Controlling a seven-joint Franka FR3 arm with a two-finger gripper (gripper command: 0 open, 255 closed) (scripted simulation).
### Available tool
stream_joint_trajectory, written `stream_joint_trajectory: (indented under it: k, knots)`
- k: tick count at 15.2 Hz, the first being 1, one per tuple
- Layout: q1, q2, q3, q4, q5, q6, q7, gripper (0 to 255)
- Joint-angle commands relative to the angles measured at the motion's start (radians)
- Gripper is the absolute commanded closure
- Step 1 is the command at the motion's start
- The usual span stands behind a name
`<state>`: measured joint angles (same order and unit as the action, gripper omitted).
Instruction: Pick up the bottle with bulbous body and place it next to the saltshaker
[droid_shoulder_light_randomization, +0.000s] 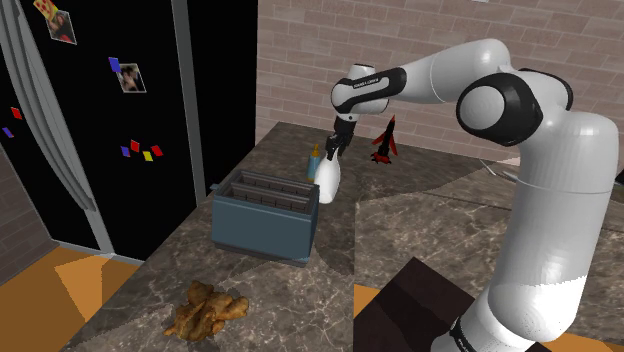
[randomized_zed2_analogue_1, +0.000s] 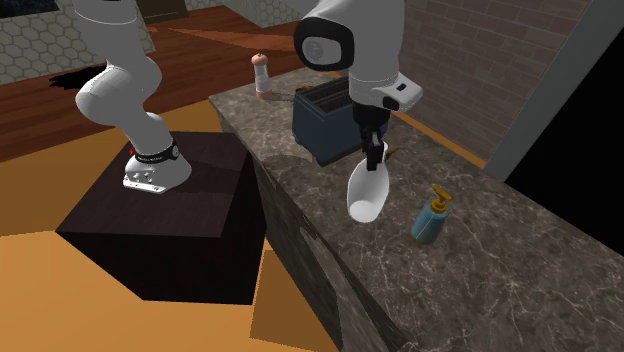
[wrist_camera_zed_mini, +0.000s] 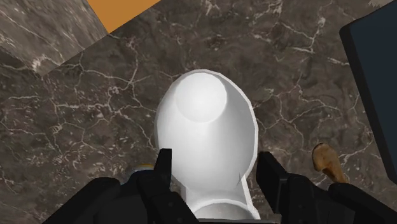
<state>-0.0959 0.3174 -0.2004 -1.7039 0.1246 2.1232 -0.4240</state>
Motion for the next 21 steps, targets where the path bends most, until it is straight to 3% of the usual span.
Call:
stream_joint_trajectory:
  k: [1, 9, 21]
  knots:
    - [0.000, 0.000, 0.000, 0.000, 0.000, 0.000, 0.000, 255]
    - [0.000, 0.000, 0.000, 0.000, 0.000, 0.000, 0.000, 255]
    - [0.000, -0.034, -0.005, 0.115, -0.014, -0.148, 0.014, 255]
